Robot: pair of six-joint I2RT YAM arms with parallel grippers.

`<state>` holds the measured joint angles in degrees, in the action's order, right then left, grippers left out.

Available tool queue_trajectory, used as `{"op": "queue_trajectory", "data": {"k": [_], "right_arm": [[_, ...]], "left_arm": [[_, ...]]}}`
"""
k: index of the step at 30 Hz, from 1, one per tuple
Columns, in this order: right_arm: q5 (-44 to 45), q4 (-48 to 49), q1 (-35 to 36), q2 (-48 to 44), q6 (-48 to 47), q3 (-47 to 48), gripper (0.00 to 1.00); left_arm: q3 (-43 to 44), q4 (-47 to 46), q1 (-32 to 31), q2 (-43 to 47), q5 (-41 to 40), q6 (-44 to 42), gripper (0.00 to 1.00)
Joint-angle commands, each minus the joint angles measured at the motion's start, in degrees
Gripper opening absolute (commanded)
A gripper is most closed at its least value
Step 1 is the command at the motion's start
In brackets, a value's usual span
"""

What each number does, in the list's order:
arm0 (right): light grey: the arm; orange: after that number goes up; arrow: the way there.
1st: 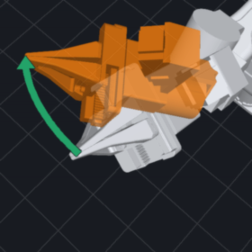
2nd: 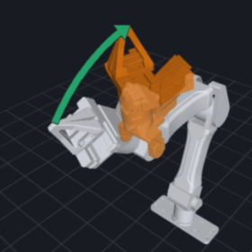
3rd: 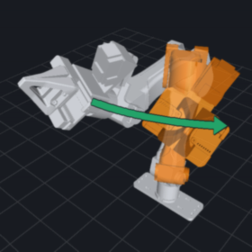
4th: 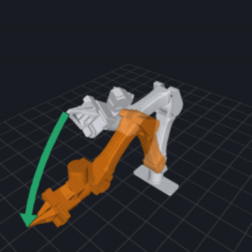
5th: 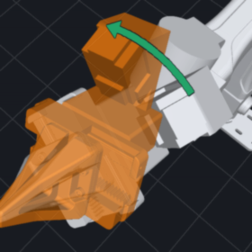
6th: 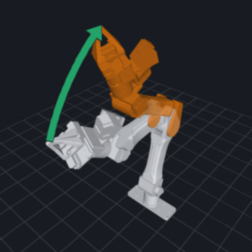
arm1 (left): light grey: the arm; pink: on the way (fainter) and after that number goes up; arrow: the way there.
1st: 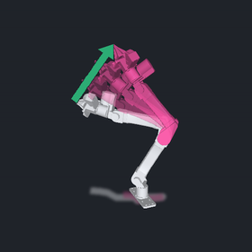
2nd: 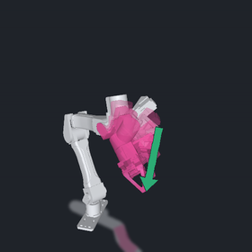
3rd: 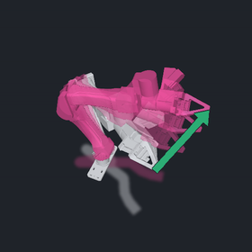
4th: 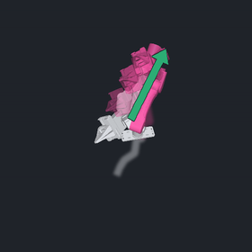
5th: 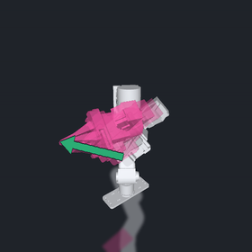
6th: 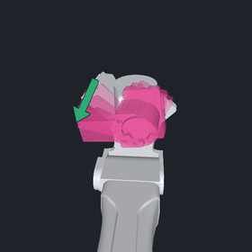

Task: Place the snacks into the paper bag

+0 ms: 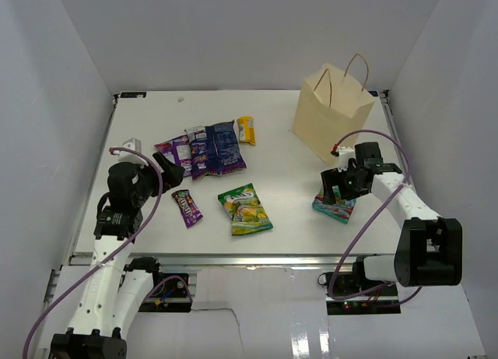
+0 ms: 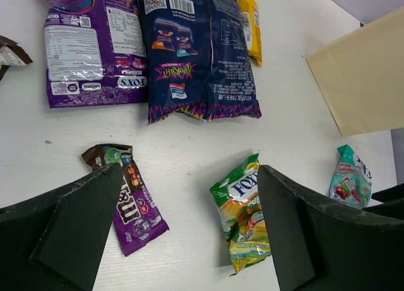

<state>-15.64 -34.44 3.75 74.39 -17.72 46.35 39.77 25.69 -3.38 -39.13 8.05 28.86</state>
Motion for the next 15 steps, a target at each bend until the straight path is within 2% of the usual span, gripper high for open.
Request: {"op": "queue_trajectory", "data": {"k": [1, 3, 4, 5, 7, 9, 10, 11, 13, 15], "right_arm": [[7.97, 6.47, 1.87, 1.19, 15.48, 1.91, 0.96], [12.19, 7.97, 3.97, 3.03, 19.09, 1.73, 0.97], [18.91, 8.68, 6.42, 3.82, 20.69, 1.64, 0.97], [20.98, 9.90, 7.23, 4.62, 21.83, 1.55, 0.97], [19.61, 10.79, 7.94, 7.69, 23.51, 1.55, 0.99], [19.41, 12.28, 8.38, 10.50, 23.78, 1.11, 0.91], [19.68, 12.72, 8.55, 11.30, 23.52, 1.03, 0.87], [20.03, 12.81, 8.73, 12.52, 23.17, 1.03, 0.75], [19.77, 12.55, 8.64, 13.15, 22.03, 0.76, 0.63], [18.11, 12.38, 8.73, 12.45, 21.32, -0.37, 0.41]], "left_arm": [[-1.18, -0.03, 0.12, -0.41, 2.23, 1.72, 0.98], [-1.71, -0.12, 0.12, -0.50, 2.32, 2.25, 0.98], [-2.23, -0.20, 0.12, -0.59, 2.49, 2.51, 0.98], [-2.41, -0.38, 0.12, -0.59, 2.67, 2.86, 0.98], [-2.85, -0.64, 0.12, -0.77, 2.93, 3.13, 0.98], [-3.03, -0.91, 0.12, -1.12, 3.02, 3.13, 0.98], [-3.03, -0.91, 0.12, -1.29, 3.02, 3.13, 0.98], [-2.94, -0.82, 0.12, -1.38, 3.11, 2.96, 0.98], [-2.94, -0.91, 0.12, -1.56, 3.11, 2.87, 0.98], [-3.21, -0.91, 0.12, -1.47, 2.85, 2.87, 0.98]]}}
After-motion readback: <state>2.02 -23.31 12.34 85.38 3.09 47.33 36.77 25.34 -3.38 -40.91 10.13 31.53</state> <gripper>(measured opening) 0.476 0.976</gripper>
